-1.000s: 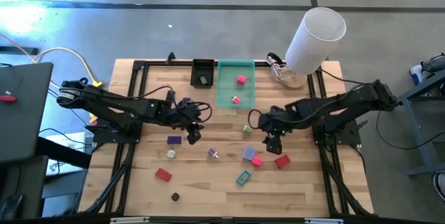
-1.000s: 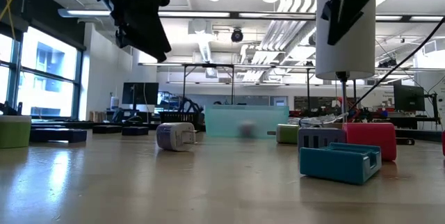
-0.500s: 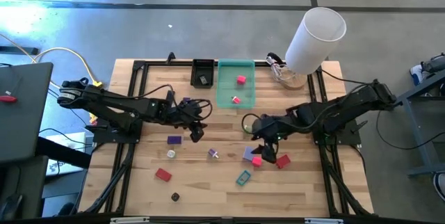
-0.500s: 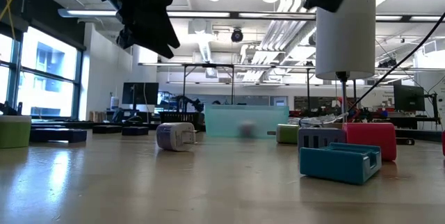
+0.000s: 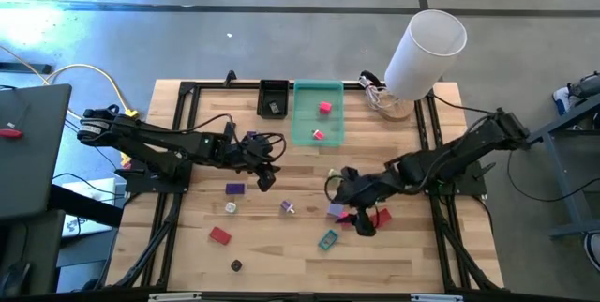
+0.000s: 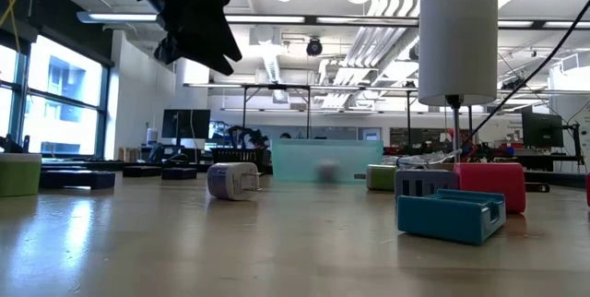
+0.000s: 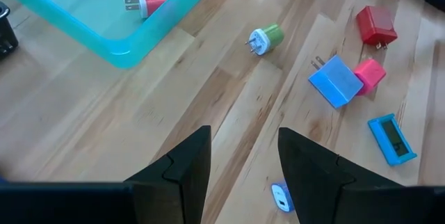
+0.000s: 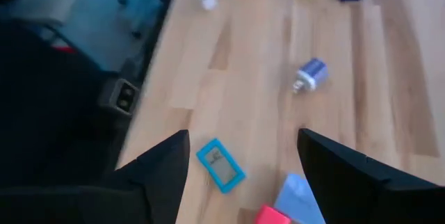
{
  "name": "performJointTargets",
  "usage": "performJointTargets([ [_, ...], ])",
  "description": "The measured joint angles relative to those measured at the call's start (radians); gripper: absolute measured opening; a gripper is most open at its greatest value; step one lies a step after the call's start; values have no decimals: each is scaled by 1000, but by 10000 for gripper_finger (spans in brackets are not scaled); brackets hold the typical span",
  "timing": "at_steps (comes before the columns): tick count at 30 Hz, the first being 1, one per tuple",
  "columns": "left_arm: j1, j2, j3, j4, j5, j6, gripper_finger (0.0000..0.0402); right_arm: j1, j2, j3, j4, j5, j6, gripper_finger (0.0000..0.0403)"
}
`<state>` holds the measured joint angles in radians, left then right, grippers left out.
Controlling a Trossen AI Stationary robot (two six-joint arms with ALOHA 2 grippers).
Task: Pick & Place Office items
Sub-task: Put the right green charger adapter into the green bin
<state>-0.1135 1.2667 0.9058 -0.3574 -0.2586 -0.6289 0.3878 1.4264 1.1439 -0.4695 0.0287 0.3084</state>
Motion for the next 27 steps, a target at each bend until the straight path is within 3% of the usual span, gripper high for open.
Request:
performJointTargets([
  [7,0,0,0,6,0,1,161,-23,114,0,-131,319,78,254],
  [12,0,0,0,4,0,1,161,-88,234,-1,-273,464,86,254],
  [19,0,0,0,3,0,2,161,-147,368,-2,-217,461,107,254],
  [27,-18,-1,0,3,0,2,161,-185,398,-1,-212,404,193,254],
])
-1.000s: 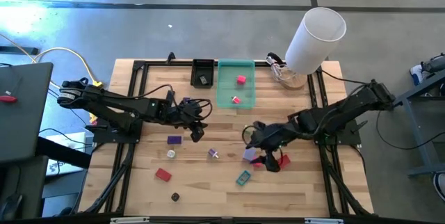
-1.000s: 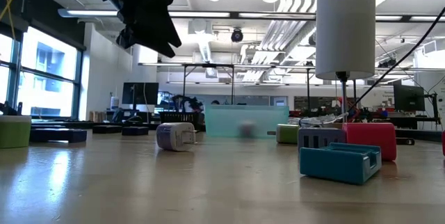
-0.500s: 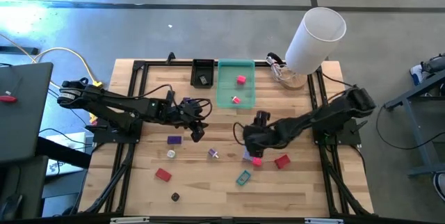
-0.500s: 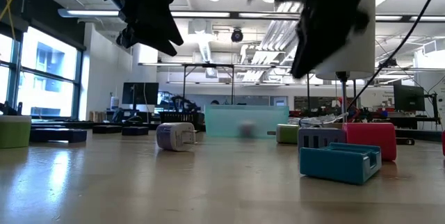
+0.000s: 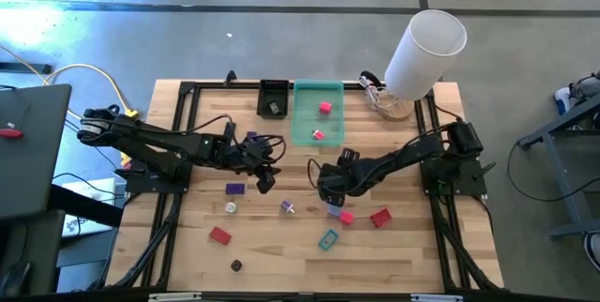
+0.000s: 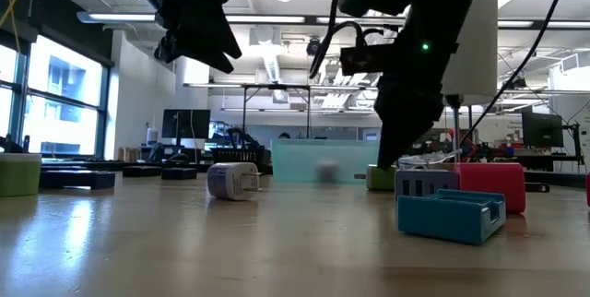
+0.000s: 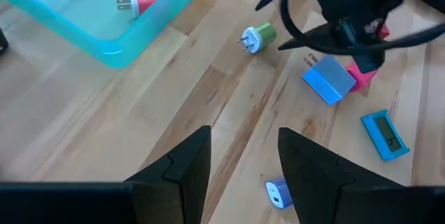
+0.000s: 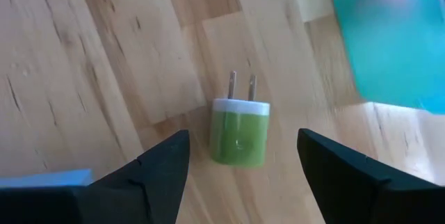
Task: Pick & Place Office items
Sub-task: Put the right green charger adapter into the green bin
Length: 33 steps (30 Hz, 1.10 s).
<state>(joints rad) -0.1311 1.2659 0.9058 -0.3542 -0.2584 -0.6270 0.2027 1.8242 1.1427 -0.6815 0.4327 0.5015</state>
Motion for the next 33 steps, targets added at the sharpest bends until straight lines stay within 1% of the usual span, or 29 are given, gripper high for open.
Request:
performJointTargets([
  [3,-10,0,0,0,0,0,161,-23,0,0,2,-44,45,254],
  [6,-13,0,0,0,0,0,161,-57,0,0,14,-97,52,254],
  [11,-12,0,0,0,1,-2,161,-100,0,0,18,-121,51,254],
  [15,-12,0,0,0,1,-2,161,-121,0,0,13,-239,21,254],
  [16,-12,0,0,0,1,-2,161,-121,0,0,13,-255,18,254],
  [28,-56,0,0,0,1,-2,161,-117,0,0,17,-238,-8,254],
  [33,-75,0,0,-1,1,-2,161,-117,47,0,32,-258,-16,254],
])
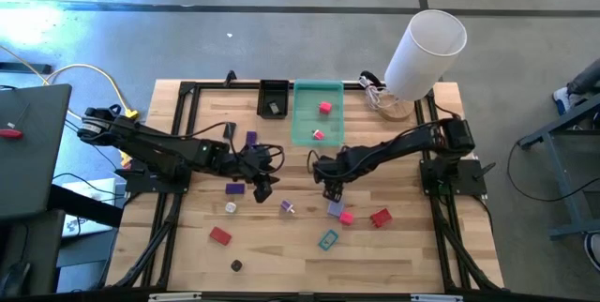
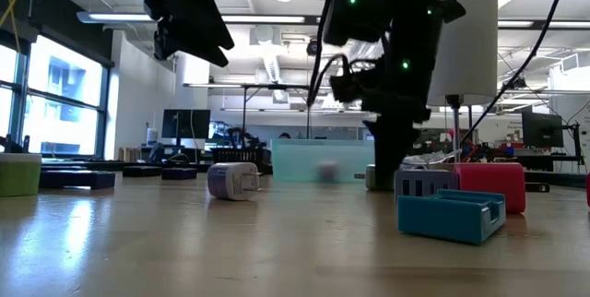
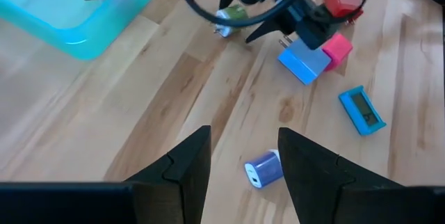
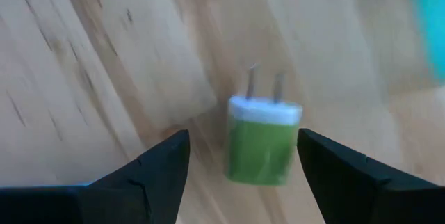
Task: Pick & Place Office items
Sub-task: Put the right green charger adapter into the green bin
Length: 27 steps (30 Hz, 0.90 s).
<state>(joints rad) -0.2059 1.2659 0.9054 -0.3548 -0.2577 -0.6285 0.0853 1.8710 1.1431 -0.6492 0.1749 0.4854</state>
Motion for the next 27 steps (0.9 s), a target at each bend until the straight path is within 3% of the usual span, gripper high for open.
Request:
performJointTargets([
  [14,-3,0,0,1,0,29,161,0,49,4,10,8,-68,250],
  [18,-3,0,0,1,-1,30,161,0,51,3,9,5,-68,218],
  [25,-3,0,0,1,-1,58,161,-7,52,3,2,-20,-75,119],
  [27,-3,0,0,1,-1,81,161,-9,52,3,2,-33,-83,118],
])
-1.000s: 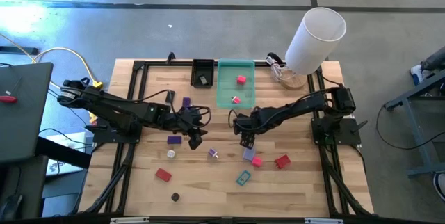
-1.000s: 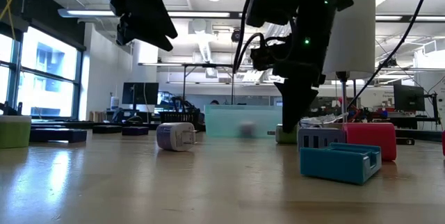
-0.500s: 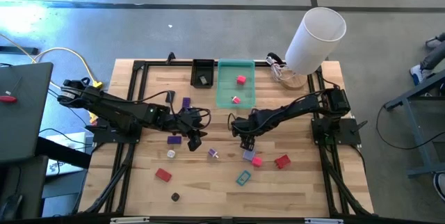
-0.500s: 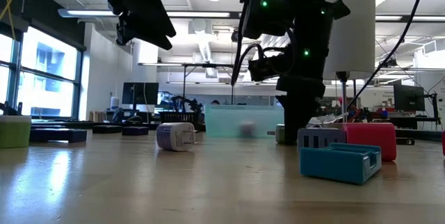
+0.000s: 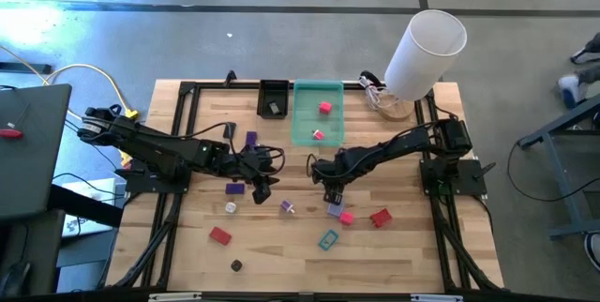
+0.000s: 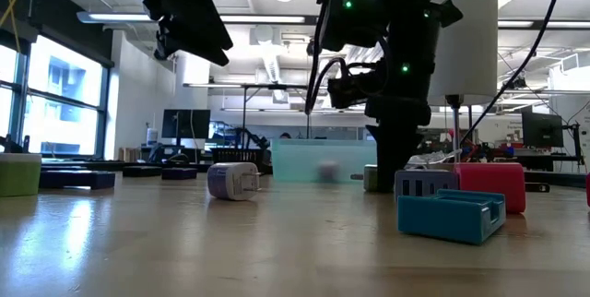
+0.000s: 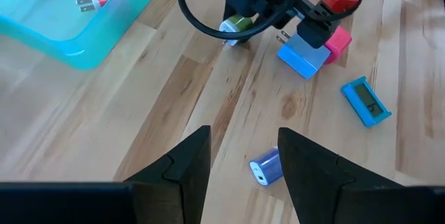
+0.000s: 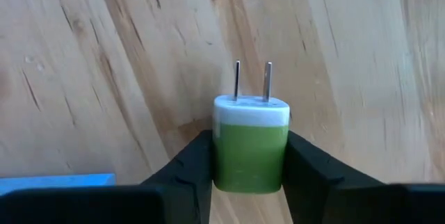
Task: Pick & Place Office items
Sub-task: Put the right green charger adapter into the green bin
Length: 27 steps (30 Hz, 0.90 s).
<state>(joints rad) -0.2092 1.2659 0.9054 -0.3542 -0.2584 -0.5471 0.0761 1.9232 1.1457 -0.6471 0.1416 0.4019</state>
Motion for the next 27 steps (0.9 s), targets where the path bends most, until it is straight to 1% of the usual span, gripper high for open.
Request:
performJointTargets([
  [6,0,0,0,0,0,9,161,9,-36,-3,-4,-12,-7,118],
  [9,0,0,0,0,0,9,161,14,-47,32,-67,-40,-8,118],
  [13,0,0,0,0,0,9,161,27,-60,132,-158,-47,-20,118],
  [16,0,0,0,0,0,9,161,37,-60,198,-245,-37,-64,118],
  [18,0,0,0,1,-1,9,161,44,-60,250,-272,-32,-75,118],
  [23,-6,0,0,0,0,9,161,37,-60,397,-449,86,-94,121],
  [27,-18,0,0,0,0,8,161,4,-61,504,-512,96,-120,120],
])
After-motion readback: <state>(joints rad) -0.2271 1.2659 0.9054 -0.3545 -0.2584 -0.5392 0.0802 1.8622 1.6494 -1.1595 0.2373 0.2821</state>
